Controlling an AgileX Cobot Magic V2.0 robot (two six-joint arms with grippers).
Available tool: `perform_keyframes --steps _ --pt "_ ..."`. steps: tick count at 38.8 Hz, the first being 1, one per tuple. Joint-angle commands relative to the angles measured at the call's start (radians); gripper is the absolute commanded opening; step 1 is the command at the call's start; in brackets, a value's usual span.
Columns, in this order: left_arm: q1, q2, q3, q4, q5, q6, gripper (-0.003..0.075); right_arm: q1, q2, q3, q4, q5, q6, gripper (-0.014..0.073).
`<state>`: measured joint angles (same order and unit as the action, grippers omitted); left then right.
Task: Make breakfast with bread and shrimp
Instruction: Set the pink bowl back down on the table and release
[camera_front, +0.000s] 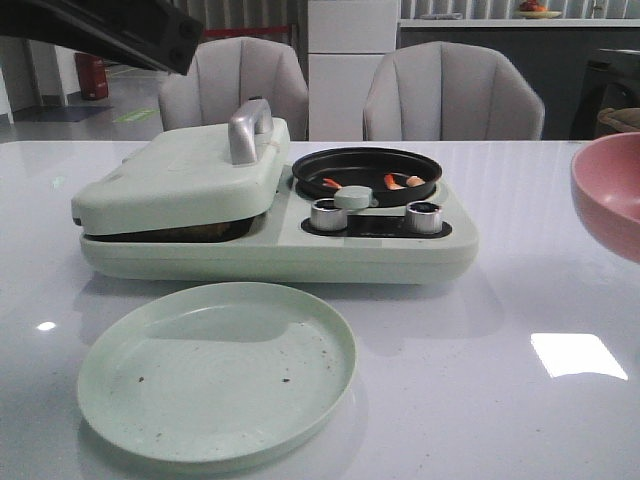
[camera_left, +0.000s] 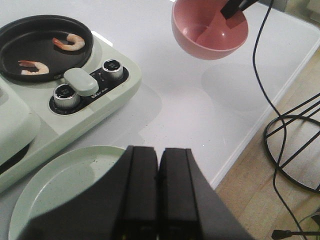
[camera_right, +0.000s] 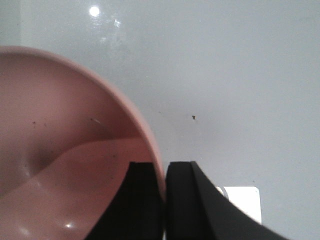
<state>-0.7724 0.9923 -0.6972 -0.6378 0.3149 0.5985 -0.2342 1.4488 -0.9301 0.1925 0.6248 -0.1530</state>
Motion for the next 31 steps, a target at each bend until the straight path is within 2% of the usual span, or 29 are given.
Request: perform_keyframes --steps 1,7,10,13,15,19,21,31 --pt "-0.008 -0.012 -0.030 -0.014 -0.064 0.002 0.0099 -0.006 0.010 -0.008 0.024 -0.096 -0.018 0.0043" --pt "-0.008 -0.012 -0.030 -0.014 -0.064 0.002 0.0099 -0.006 0.103 -0.008 0.024 -0.130 -0.018 0.0049" --pt "-0.008 -0.012 -0.030 -0.014 -0.064 0.002 0.0099 -0.006 0.134 -0.008 0.024 -0.139 -0.018 0.0097" --pt "-0.008 -0.012 -0.030 -0.014 -0.064 0.002 0.0099 -0.006 0.147 -0.008 0.024 -0.151 -0.018 0.0222" --pt "-0.008 -0.012 -0.030 -0.014 -0.064 0.002 0.0099 -0.006 0.148 -0.008 0.024 -0.161 -0.018 0.0351" --pt "-0.008 -0.012 -0.030 -0.014 -0.064 0.002 0.0099 -0.006 0.146 -0.014 0.023 -0.172 -0.018 0.0498" --pt "-0.008 -0.012 -0.030 -0.014 -0.064 0.002 0.0099 -0.006 0.139 -0.033 0.020 -0.157 -0.018 0.0524" --pt "-0.008 -0.012 -0.030 -0.014 -0.064 0.002 0.0099 0.032 -0.010 -0.133 0.001 0.031 -0.018 0.0511"
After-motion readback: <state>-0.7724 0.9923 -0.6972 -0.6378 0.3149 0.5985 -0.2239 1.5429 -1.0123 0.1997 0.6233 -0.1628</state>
